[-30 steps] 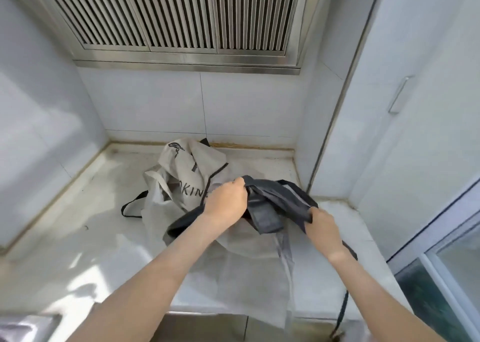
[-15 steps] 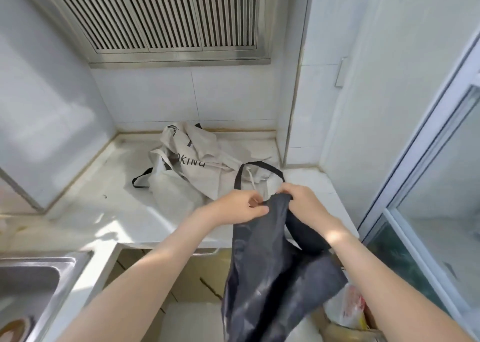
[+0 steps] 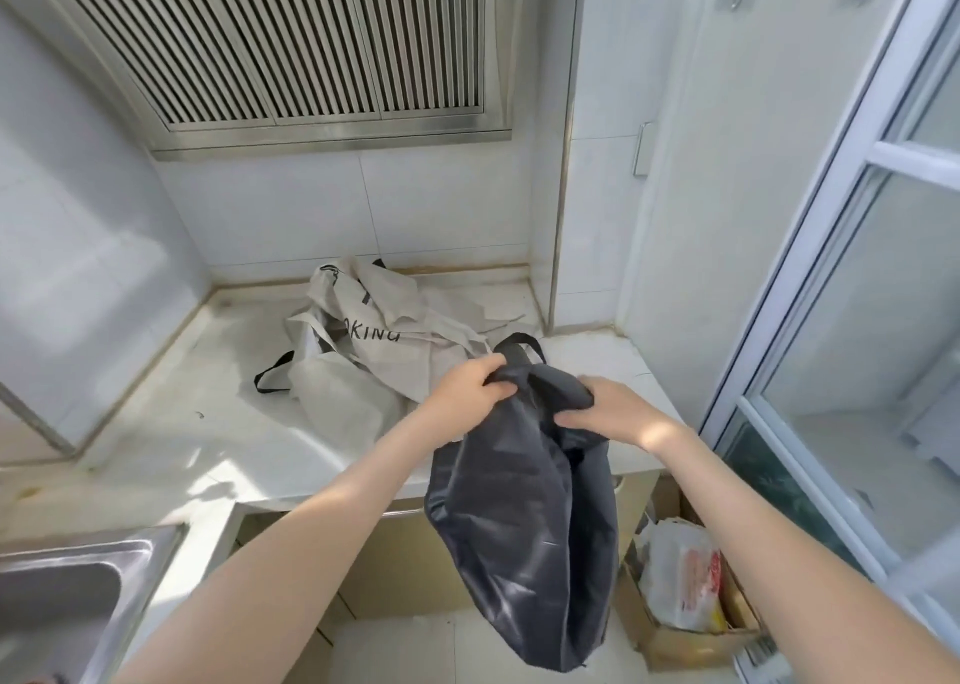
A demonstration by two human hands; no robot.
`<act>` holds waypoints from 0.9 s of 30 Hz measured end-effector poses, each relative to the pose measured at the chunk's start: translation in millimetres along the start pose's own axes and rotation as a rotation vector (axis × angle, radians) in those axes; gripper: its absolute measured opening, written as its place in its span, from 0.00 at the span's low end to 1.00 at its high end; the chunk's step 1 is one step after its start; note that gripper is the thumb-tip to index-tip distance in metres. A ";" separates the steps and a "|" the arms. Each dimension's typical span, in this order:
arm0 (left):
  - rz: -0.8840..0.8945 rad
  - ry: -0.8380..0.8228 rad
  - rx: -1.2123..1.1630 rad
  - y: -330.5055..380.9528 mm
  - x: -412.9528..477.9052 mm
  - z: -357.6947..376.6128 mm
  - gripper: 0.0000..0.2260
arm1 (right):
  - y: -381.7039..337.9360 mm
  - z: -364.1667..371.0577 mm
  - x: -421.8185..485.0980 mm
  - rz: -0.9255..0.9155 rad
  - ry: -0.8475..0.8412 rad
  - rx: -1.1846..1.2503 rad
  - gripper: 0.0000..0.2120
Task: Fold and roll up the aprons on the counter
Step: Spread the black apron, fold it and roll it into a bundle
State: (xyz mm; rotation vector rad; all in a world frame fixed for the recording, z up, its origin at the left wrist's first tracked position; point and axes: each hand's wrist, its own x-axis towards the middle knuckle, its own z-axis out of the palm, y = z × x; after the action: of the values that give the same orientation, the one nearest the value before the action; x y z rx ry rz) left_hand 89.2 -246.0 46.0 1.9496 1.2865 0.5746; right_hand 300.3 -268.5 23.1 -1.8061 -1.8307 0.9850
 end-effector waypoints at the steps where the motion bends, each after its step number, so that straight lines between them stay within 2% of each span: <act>1: -0.021 -0.011 -0.117 -4.9 0.4 -5.2 0.04 | 7.6 -1.0 -1.5 0.035 -0.008 0.019 0.12; 5: -0.111 -0.194 -0.436 -14.2 -2.4 -18.5 0.09 | 21.6 -12.4 -5.5 0.007 0.097 0.405 0.08; 7: -0.169 -0.185 -0.311 -20.1 -2.9 -21.7 0.10 | 11.2 -18.2 -9.9 -0.039 0.136 0.561 0.08; 8: -0.198 -0.109 -0.139 -23.6 -2.0 -23.1 0.08 | 5.0 -19.8 -10.3 -0.059 0.149 0.613 0.09; 10: -0.280 0.186 0.205 -23.7 -2.6 -23.6 0.03 | -8.1 -20.8 -9.5 -0.115 0.181 0.558 0.08; 11: -0.260 0.344 0.225 -17.3 -5.4 -23.1 0.04 | -18.4 -20.1 -11.0 -0.131 0.204 0.478 0.06; 12: -0.184 0.414 0.131 -8.1 -7.4 -19.9 0.06 | -27.4 -19.1 -12.0 -0.142 0.236 0.394 0.07; 13: -0.104 0.373 0.003 2.7 -10.8 -16.4 0.09 | -35.3 -16.3 -10.5 -0.155 0.253 0.321 0.10; 14: -0.044 0.265 -0.086 16.8 -15.2 -12.4 0.13 | -42.6 -12.3 -8.9 -0.163 0.249 0.262 0.12; 16: 0.012 0.028 -0.045 37.9 -21.7 -3.3 0.22 | -57.6 -3.3 -9.1 -0.185 0.211 0.171 0.12; 18: -0.005 -0.093 -0.008 42.6 -23.3 2.6 0.28 | -66.9 3.9 -8.4 -0.204 0.188 0.163 0.09; 20: -0.024 -0.065 -0.083 40.8 -22.1 2.7 0.29 | -71.7 5.3 -10.1 -0.209 0.173 0.262 0.11; 24: 0.004 0.115 -0.045 29.6 -16.7 -3.8 0.16 | -66.8 7.0 -11.7 -0.106 0.021 0.693 0.14; 27: -0.073 0.170 -0.084 18.4 -16.1 -12.4 0.15 | -65.7 14.3 -7.9 -0.080 -0.028 0.800 0.09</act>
State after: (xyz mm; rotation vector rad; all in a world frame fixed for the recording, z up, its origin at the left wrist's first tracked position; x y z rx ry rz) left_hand 85.0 -261.3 68.4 1.8088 1.4084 0.7587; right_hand 244.7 -274.3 61.3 -1.2142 -1.2242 1.4409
